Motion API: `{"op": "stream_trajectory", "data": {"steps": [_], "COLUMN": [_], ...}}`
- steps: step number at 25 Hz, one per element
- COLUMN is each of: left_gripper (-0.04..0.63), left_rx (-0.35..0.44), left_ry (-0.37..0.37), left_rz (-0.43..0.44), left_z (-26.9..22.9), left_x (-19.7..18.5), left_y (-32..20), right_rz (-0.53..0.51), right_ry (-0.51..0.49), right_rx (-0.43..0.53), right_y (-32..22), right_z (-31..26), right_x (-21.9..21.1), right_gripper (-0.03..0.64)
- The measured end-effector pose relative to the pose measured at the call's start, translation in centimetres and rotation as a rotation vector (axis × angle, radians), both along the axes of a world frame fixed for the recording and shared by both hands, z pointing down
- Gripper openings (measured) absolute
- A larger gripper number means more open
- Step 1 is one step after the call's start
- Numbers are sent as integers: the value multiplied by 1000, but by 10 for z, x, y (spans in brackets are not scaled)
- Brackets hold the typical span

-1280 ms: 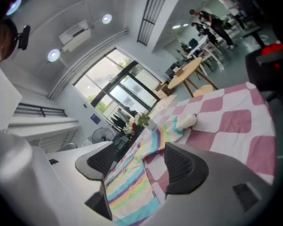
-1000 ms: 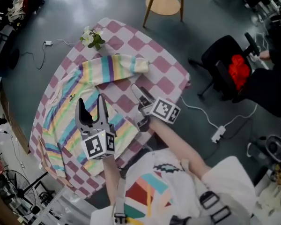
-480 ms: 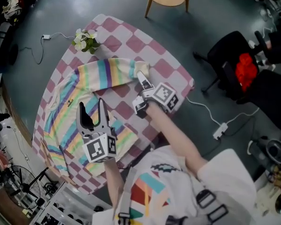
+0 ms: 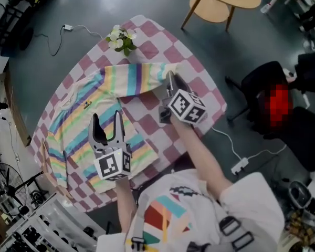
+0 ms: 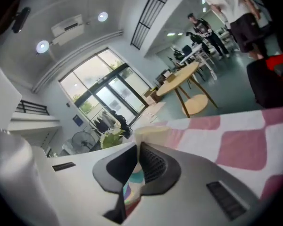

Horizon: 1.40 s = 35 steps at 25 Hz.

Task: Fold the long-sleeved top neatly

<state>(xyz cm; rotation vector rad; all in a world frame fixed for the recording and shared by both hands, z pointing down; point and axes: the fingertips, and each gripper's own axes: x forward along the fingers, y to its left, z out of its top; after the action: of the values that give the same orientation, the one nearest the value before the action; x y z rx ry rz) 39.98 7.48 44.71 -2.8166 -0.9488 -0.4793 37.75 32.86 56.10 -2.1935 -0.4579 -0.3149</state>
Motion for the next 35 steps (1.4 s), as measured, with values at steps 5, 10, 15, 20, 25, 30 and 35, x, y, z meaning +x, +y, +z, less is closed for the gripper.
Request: {"op": "stream_trajectory", "data": {"steps": [5, 10, 15, 20, 25, 30, 35], "left_gripper": [287, 285, 285, 285, 286, 285, 285], "left_rx": [-37, -92, -116, -147, -142, -138, -132], "left_ry": [20, 24, 25, 3, -36, -68, -101], "left_rz": [-71, -178, -286, -432, -528, -617, -689], "left_z": [-12, -20, -20, -9, 13, 26, 43], "left_x": [2, 3, -10, -35, -63, -92, -121], "left_y": [-47, -123, -212, -304, -379, -438, -482], "right_rz": [-112, -271, -430, -627, -835, -1089, -1312], "right_ry": [75, 151, 235, 294, 263, 141, 17], "right_rx": [-196, -380, -515, -663, -824, -1040, -1290], "right_y": [-31, -94, -181, -297, -415, -518, -576], "right_z": [-55, -109, -156, -184, -161, -80, 10], "right_x": [42, 87, 126, 159, 172, 165, 144], "right_gripper": [17, 16, 15, 15, 16, 15, 17]}}
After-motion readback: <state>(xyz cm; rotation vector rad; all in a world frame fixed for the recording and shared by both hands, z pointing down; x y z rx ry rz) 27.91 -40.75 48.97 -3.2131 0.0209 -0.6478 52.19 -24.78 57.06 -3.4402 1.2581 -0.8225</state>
